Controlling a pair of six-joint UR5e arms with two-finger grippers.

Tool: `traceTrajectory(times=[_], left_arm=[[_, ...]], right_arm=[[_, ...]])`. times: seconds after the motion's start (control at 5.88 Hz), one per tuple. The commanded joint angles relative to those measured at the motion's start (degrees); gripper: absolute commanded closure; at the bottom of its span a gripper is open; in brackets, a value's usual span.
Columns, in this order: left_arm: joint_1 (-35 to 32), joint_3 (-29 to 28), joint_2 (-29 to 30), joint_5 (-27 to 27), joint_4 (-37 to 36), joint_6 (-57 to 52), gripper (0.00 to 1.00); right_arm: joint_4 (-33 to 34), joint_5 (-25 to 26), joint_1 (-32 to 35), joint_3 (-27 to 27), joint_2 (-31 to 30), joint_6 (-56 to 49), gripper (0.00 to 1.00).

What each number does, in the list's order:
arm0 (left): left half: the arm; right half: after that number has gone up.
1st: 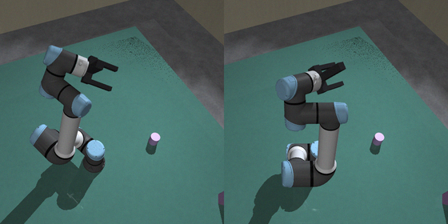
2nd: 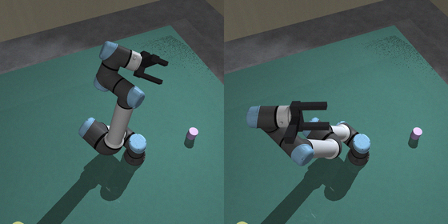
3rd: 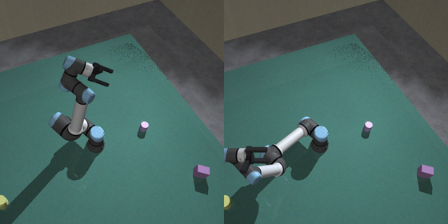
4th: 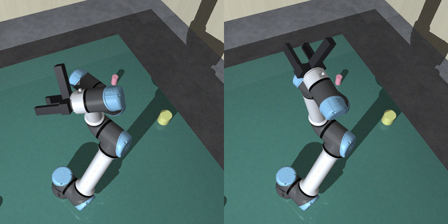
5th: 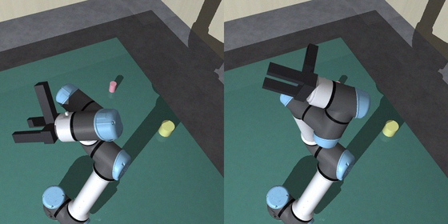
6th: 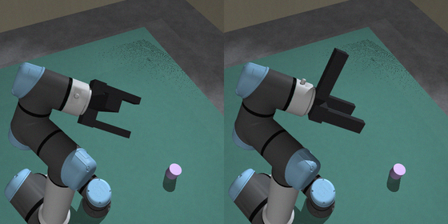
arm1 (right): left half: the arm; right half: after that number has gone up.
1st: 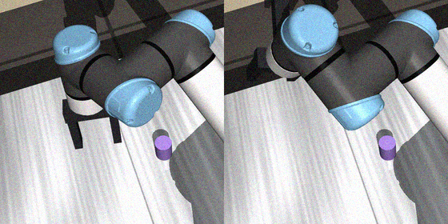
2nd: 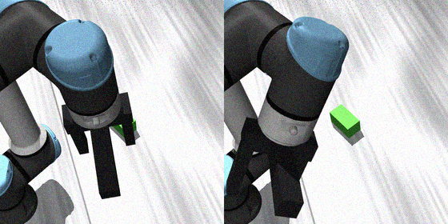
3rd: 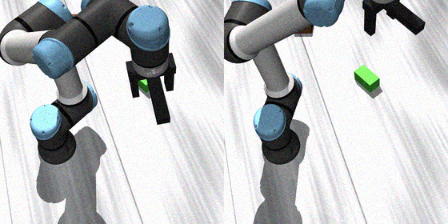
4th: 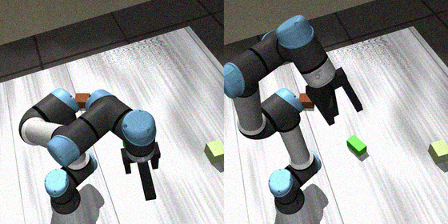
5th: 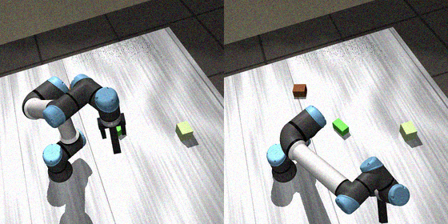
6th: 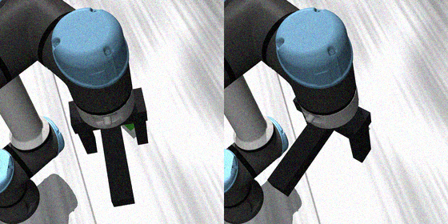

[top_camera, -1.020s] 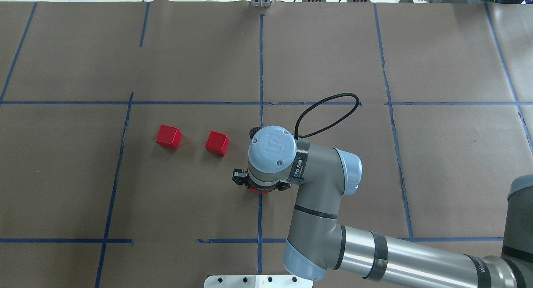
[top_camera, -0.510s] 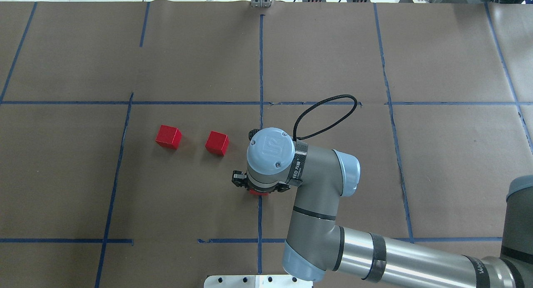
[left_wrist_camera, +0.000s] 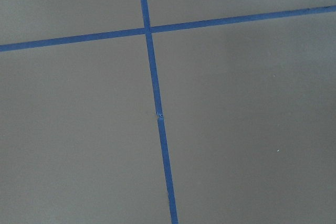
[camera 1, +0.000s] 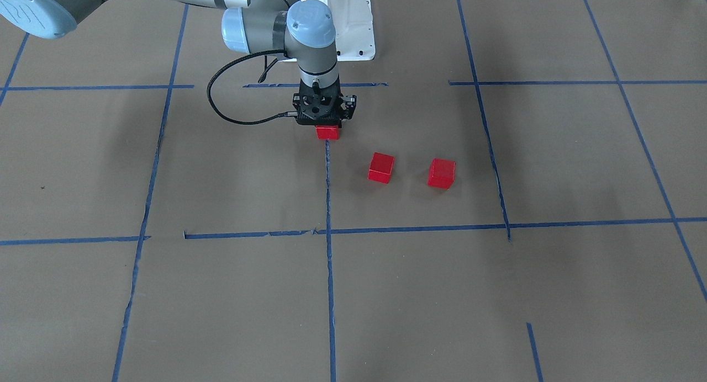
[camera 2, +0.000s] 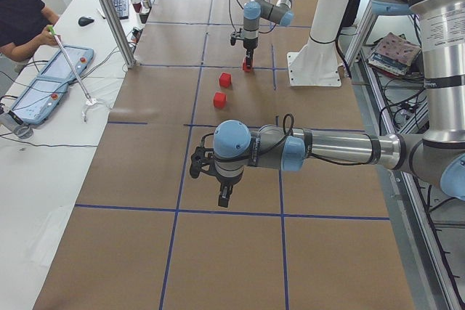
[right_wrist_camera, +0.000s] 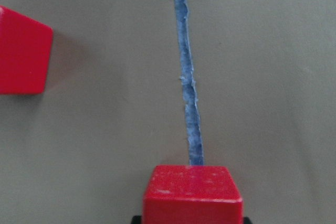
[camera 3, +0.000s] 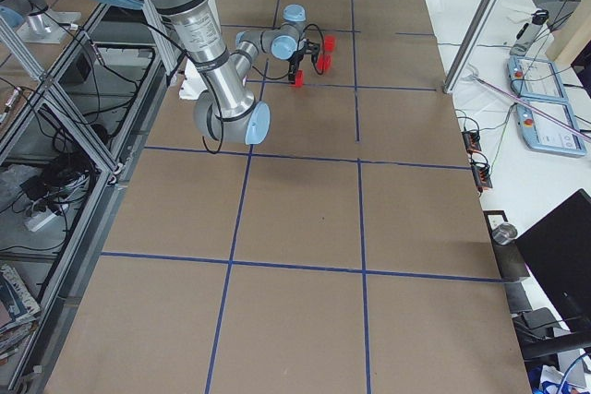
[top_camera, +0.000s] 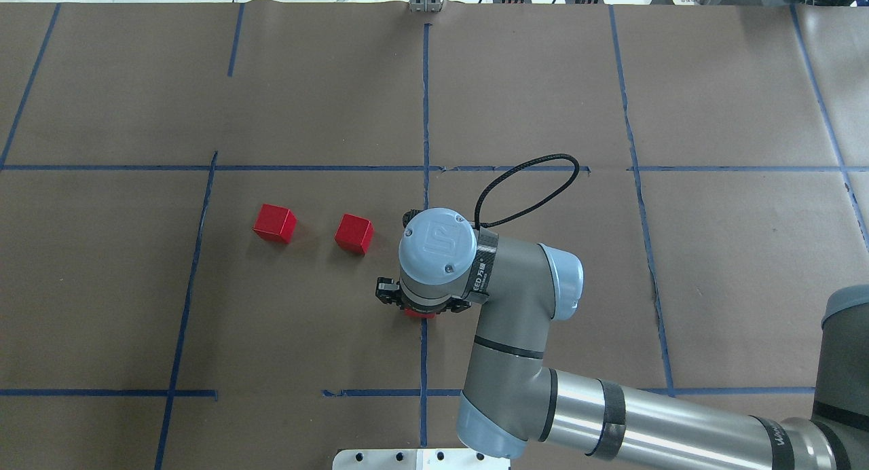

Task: Form red blocks into L shape at center
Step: 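Carry the red cube with the right gripper toward the table center and lower it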

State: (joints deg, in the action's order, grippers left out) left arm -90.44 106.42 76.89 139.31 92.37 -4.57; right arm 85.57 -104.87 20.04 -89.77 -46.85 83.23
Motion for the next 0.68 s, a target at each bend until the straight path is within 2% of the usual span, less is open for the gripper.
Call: traceTrajectory(times=[0.0, 0.17, 0.34, 0.51], left_arm=[[0.00, -0.08, 0.36, 0.00, -0.09, 0.00, 0.00], [0.00, 0.10, 0.28, 0.09, -0.09, 0.00, 0.00], [0.00, 0.19, 0.36, 0.09, 0.00, 0.17, 0.00], [0.17, -0.77, 2.28, 0.26, 0.09, 3.13, 0.00]], right_arm=[[0.30, 0.28, 0.00, -1.10, -0.34, -2.44, 0.00], [0.30, 0.20, 0.17, -1.28, -0.26, -2.55, 0.00], [1.25, -0.15, 1.83, -5.72, -1.22, -2.55, 0.00], [7.18, -0.24, 3.15, -12.90, -0.97, -4.20, 0.00]])
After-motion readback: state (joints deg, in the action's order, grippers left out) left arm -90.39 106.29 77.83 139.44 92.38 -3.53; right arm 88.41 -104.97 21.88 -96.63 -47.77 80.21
